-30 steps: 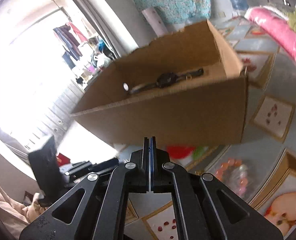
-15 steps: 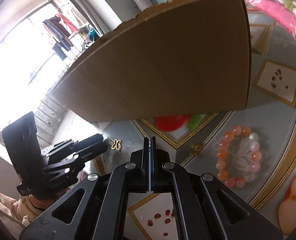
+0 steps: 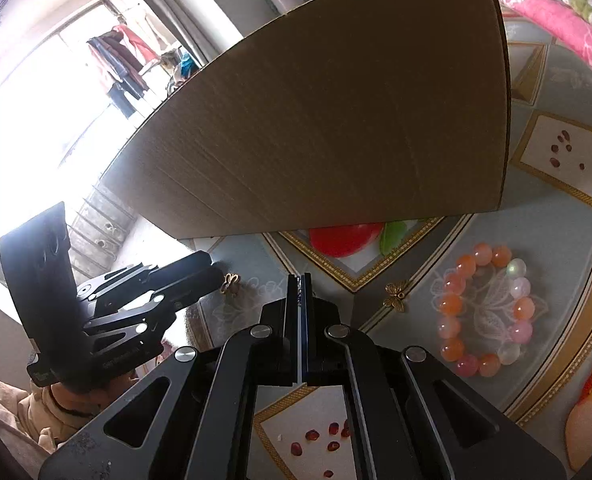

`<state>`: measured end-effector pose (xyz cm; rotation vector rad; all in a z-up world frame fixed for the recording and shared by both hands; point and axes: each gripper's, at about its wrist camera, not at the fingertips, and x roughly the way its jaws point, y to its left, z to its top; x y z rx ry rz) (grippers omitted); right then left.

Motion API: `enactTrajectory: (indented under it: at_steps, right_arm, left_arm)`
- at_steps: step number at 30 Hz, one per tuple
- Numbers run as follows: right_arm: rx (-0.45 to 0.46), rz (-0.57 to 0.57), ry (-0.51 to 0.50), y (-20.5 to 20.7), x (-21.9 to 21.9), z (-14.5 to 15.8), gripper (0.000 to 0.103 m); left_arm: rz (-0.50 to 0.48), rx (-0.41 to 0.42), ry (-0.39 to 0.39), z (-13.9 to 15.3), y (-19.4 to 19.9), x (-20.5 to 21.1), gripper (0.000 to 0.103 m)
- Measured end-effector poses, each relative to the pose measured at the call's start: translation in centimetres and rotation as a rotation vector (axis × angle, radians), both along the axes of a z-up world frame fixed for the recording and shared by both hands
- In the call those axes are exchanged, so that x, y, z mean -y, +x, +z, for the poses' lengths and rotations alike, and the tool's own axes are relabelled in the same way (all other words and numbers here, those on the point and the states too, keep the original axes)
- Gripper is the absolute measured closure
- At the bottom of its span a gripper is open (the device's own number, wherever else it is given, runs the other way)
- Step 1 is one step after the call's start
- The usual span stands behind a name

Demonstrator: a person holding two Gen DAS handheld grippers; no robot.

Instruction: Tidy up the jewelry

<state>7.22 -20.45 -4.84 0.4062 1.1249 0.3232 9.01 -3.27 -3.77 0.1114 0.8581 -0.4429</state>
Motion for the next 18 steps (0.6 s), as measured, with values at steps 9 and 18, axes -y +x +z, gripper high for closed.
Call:
enactTrajectory:
  at_steps: [9, 18]
  right_arm:
    - [0.010, -0.011, 0.009, -0.4, 1.0, 0.3, 0.103]
    - [0.024, -0.021, 0.007, -0.8, 1.3, 0.9, 0.103]
  left_arm:
    - [0.008, -0.002, 0.017, 0.0, -0.3, 0.0, 0.090]
    - [-0.007, -0.003, -0.002, -0.2, -0.6, -0.4, 0.103]
